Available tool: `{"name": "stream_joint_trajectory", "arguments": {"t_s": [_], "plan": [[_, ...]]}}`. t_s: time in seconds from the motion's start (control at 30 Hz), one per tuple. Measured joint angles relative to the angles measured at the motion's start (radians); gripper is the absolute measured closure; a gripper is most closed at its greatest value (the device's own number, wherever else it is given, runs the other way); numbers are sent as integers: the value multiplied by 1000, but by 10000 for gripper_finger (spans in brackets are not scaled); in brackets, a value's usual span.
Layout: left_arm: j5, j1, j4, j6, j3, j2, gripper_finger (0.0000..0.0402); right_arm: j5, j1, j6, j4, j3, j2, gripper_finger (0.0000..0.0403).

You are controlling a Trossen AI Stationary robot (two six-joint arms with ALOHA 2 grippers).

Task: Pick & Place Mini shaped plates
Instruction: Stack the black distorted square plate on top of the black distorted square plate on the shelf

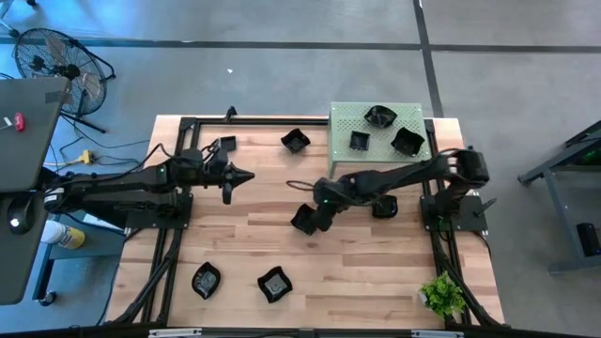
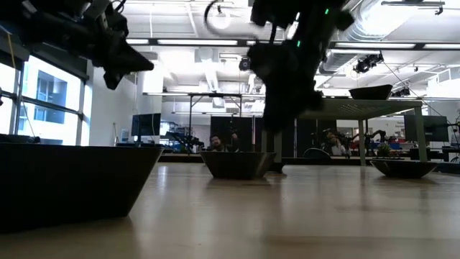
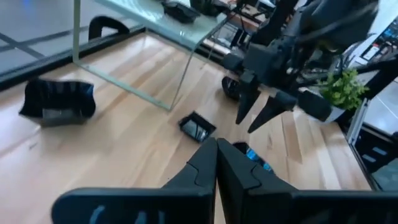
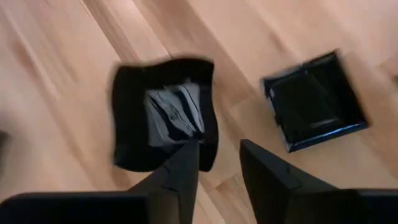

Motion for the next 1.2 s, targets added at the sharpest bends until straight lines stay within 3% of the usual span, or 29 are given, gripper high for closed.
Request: {"name": "stream_joint_trajectory", "arguments": {"t_s": [0.3, 0.6, 0.73, 0.93, 1.2], "plan": [[4, 0, -4, -30, -52, -32, 401, -24, -6, -6, 76, 0, 130, 277], [8, 0, -6, -27, -52, -32, 401, -45, -16, 38, 86, 0, 135, 385], [8, 0, -6, -27, -52, -32, 401, -69, -20, 41, 93, 1, 130, 392], [7, 0, -6, -27, -52, -32, 401, -102, -25, 97, 99, 1, 56, 400], [4, 0, -6, -22, -52, -32, 401, -95, -30, 137, 50, 1, -156, 399]]}}
